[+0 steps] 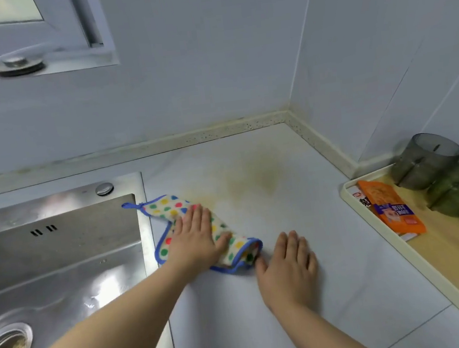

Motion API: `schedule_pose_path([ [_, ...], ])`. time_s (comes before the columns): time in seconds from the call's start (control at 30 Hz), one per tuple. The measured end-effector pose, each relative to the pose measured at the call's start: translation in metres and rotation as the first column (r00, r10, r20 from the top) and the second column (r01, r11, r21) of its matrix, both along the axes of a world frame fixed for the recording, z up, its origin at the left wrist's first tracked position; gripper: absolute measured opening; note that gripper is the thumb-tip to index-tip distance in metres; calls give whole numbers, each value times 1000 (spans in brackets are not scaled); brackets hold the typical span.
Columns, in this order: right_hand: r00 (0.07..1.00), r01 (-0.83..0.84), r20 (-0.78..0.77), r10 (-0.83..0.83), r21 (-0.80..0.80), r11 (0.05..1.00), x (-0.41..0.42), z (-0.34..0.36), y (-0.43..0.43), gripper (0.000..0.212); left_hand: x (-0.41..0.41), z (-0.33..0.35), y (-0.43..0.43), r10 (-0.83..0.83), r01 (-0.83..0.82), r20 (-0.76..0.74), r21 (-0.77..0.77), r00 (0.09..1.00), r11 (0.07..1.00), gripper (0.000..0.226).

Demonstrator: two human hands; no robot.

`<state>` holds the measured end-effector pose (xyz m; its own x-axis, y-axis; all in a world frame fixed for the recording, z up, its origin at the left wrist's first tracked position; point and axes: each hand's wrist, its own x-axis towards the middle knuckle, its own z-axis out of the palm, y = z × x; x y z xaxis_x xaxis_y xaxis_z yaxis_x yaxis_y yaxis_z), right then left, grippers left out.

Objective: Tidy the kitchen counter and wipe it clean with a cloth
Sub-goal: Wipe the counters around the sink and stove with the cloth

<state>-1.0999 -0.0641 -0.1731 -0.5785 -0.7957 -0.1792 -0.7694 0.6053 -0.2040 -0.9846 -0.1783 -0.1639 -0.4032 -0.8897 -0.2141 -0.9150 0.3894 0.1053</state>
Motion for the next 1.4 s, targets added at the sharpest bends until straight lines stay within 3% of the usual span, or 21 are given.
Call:
schedule_pose_path([
  [0.07, 999, -5, -53, 5, 8, 1000, -11, 14, -2, 54, 1, 7, -11, 21, -19, 49, -32, 999, 999, 80],
  [0.17, 994, -55, -100, 46, -84, 995, -34, 32, -19, 43, -5, 13, -9, 73, -72, 3, -151, 997, 986, 86],
  [0.23, 995, -47, -90, 38, -97, 994, -51, 35, -36, 49, -8, 11, -7, 199, -206, -98, -59, 975, 977, 93],
  [0.3, 999, -11, -49, 7, -70, 997, -62, 35, -50, 59, -6, 3, -10, 262, -261, -105, 22, 959, 965, 101],
  [0.43, 999, 47, -23, -46, 48, 998, -80, 18, -62, 68, -1, 0, -45, 220, -220, -54, 14, 974, 975, 105],
  [0.57, 996, 44, -75, -43, 5, 999, -80, 4, -60, 69, -14, -1, -60, 213, -213, -54, -1, 976, 977, 109],
  [0.73, 995, 50, -86, -49, 8, 999, -81, 4, -62, 69, -33, -5, -33, -175, 176, -30, 24, 984, 984, 122],
  [0.97, 994, 53, -93, -52, 6, 999, -82, 3, -62, 69, -31, 1, -90, 133, -133, -24, -6, 991, 991, 103],
  [1.03, 994, 57, -94, -56, 9, 998, -81, 2, -62, 69, -50, 1, -79, 90, -90, -48, -4, 995, 996, 101],
  [1.2, 994, 60, -91, -59, 1, 998, -81, 4, -63, 68, -58, -6, -48, -260, 261, -34, 3, 965, 965, 110],
  [1.27, 995, 52, -85, -52, -3, 999, -81, 4, -62, 68, -48, -4, -59, -214, 214, -35, 14, 976, 977, 115],
  [1.4, 996, 48, -81, -48, 2, 999, -82, 5, -61, 69, -53, 5, -74, -10, 12, -33, 74, 999, 997, 100],
])
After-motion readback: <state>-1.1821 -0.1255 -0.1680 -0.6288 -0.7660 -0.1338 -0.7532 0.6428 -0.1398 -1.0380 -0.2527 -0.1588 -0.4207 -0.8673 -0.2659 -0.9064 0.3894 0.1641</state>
